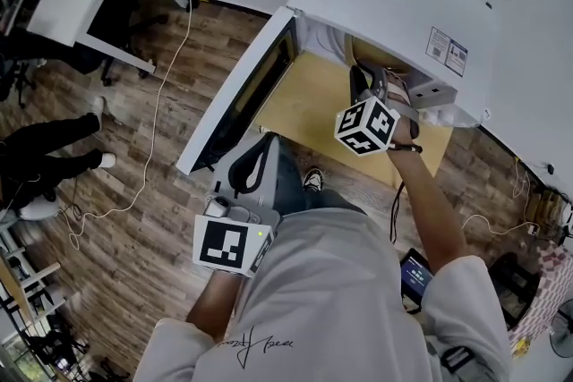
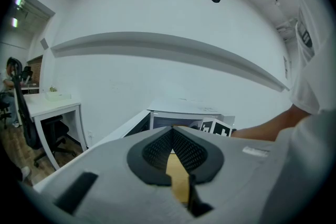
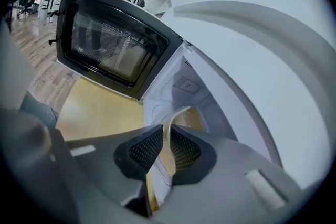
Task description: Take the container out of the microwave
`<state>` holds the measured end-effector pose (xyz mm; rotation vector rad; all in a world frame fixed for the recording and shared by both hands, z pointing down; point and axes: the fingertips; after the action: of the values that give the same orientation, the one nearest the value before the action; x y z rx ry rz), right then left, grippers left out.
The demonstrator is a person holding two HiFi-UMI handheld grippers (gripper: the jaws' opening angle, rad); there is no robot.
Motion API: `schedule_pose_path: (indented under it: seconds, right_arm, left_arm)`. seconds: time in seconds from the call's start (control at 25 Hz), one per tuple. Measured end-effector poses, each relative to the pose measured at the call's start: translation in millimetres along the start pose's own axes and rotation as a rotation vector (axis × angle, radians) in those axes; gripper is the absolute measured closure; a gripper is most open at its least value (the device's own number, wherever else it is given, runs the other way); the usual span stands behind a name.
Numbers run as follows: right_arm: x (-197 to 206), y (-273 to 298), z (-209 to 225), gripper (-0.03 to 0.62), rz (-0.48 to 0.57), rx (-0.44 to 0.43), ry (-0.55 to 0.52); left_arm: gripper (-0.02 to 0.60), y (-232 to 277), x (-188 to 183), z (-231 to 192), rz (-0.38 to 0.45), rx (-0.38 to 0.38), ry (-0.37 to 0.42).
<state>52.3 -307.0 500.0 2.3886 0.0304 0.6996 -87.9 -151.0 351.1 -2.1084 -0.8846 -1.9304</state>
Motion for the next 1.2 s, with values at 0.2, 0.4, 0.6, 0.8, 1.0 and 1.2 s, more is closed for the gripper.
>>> schedule_pose_path:
  seconds: [0.2, 0.4, 0.6, 0.8, 1.0, 1.2]
  right_arm:
    - [0, -13, -3, 0.536, 0.012, -0.016, 0.043]
    - [-1, -28, -6, 0.536, 0.028, -0.032, 0.086]
    - [1, -41, -7, 0.536, 0.04, -0.045, 0.143]
    - [0, -59, -5, 0.536, 0.059, -0.055, 0.197]
    - [0, -79, -5, 0.536, 0.08, -0.069, 0.254]
    - [1, -98, -8, 0.536, 0.106, -0.083, 0.308]
  left_arm:
    - [0.584, -5, 1, 5, 0.006, 0.006, 0.002]
    - [0.584, -8, 0, 10, 0.015, 0.014, 0.004]
    - [0.584, -9, 1, 15, 0.021, 0.026, 0.004]
    - [0.584, -11, 3, 20, 0.026, 0.036, 0.002]
    - [0.584, -15, 2, 23, 0.034, 0.038, -0.004]
    - [0.586, -18, 3, 26, 0.039, 0.036, -0.01]
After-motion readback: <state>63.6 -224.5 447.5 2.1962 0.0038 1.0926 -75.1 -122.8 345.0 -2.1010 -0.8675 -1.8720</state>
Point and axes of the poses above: the fingertips, and each gripper's own axes: y forward along the fingers, z to its right, x out of its underside, and after that the axes turned 3 degrees about x, right-handed
